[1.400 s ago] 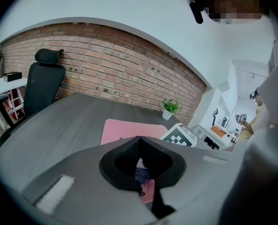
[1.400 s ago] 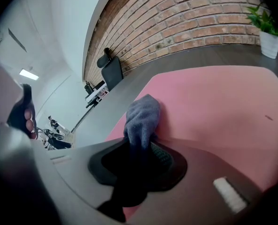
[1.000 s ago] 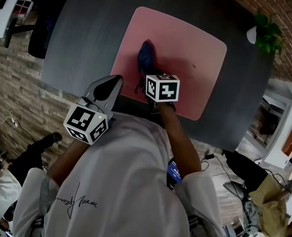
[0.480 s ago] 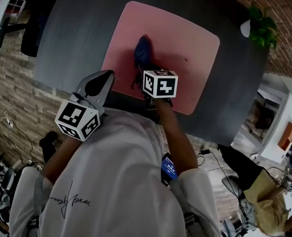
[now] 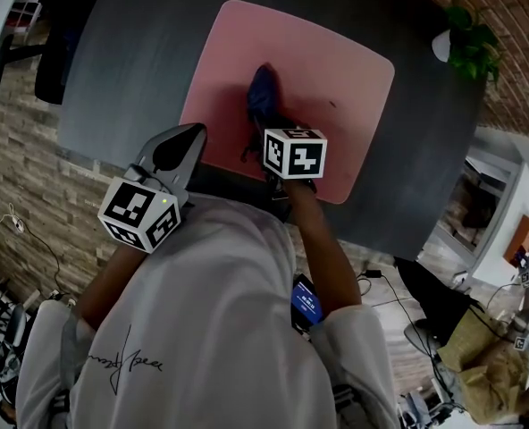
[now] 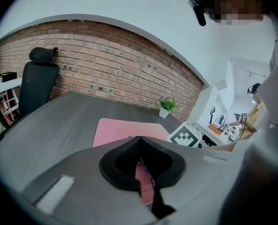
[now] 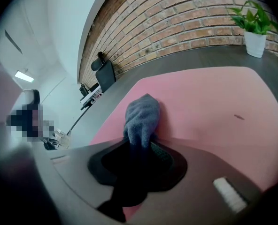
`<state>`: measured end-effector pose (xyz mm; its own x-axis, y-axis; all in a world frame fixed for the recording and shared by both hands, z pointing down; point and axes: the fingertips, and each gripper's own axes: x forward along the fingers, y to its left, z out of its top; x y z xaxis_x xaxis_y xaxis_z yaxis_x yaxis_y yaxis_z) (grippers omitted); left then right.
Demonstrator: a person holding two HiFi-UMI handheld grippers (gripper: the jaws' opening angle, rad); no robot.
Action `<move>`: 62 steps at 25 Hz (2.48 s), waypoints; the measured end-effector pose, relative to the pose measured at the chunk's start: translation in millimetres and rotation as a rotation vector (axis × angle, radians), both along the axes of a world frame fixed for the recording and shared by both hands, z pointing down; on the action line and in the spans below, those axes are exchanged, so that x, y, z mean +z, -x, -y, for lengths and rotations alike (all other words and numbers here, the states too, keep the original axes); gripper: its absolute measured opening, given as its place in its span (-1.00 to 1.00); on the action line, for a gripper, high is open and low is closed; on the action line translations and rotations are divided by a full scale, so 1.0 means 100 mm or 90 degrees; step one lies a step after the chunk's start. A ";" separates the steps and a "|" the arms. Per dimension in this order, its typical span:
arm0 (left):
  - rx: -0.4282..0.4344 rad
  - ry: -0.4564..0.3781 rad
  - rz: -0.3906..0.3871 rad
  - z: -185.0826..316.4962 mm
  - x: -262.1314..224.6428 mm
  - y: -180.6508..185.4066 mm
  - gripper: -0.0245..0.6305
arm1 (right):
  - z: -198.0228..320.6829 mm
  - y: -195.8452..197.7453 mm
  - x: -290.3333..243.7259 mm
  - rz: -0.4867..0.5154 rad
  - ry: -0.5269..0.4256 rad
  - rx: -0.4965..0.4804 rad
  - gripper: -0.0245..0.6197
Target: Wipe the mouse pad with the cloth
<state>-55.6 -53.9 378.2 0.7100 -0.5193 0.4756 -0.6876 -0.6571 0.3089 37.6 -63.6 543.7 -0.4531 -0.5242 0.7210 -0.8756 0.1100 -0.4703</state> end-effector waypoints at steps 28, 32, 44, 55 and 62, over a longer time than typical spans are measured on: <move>0.001 0.007 -0.007 -0.05 0.01 -0.04 -0.89 | -0.19 -0.53 0.00 -0.007 0.003 0.057 -0.64; 0.000 0.006 -0.007 -0.06 0.01 -0.06 -0.89 | -0.21 -0.62 0.01 -0.011 0.003 0.063 -0.64; 0.003 0.007 -0.009 -0.06 0.01 -0.06 -0.89 | -0.24 -0.83 0.00 -0.018 0.009 0.088 -0.64; 0.009 0.012 -0.006 -0.06 0.03 -0.11 -0.89 | -0.29 -1.06 0.02 -0.027 0.018 0.111 -0.64; 0.014 0.013 -0.005 -0.05 0.05 -0.14 -0.89 | -0.30 -1.18 0.04 -0.028 0.017 0.124 -0.64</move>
